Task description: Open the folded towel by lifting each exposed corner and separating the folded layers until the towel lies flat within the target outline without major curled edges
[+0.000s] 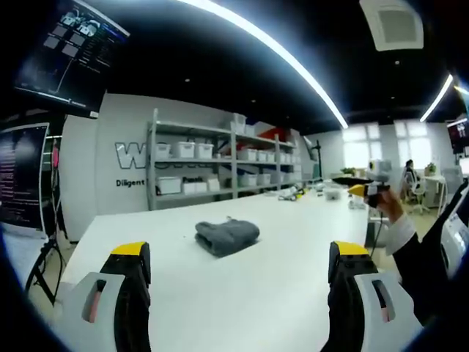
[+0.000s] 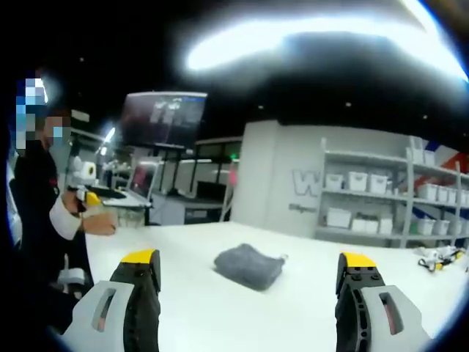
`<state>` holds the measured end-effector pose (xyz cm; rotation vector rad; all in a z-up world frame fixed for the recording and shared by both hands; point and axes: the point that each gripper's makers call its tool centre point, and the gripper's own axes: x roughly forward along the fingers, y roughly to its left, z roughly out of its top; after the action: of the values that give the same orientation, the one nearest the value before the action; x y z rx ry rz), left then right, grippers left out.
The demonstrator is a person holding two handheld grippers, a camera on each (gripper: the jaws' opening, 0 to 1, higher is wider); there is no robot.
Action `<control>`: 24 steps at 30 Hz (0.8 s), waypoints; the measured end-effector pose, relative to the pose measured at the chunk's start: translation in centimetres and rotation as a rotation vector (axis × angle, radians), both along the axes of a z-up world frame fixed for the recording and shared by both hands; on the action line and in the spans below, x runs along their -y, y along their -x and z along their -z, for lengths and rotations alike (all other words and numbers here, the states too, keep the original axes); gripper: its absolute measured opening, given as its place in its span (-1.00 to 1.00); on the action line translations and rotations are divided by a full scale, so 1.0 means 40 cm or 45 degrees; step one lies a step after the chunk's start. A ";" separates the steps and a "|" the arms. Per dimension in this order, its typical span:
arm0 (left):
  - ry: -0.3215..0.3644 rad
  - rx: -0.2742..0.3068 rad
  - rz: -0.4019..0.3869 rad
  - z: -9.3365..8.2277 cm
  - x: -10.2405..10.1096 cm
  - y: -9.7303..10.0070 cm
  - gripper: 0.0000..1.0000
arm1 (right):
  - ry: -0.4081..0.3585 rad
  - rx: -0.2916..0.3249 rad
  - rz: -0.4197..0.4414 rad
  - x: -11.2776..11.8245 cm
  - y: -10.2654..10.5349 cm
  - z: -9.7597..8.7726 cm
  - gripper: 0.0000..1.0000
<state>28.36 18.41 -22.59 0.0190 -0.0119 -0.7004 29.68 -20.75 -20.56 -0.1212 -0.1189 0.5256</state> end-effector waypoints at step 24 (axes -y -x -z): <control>0.011 0.000 -0.003 -0.002 -0.009 -0.003 0.99 | 0.026 0.015 -0.016 -0.033 -0.033 0.004 0.99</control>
<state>28.48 18.75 -22.50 0.0105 -0.0149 -0.6977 31.02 -19.43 -20.73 -0.1435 -0.1259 0.5388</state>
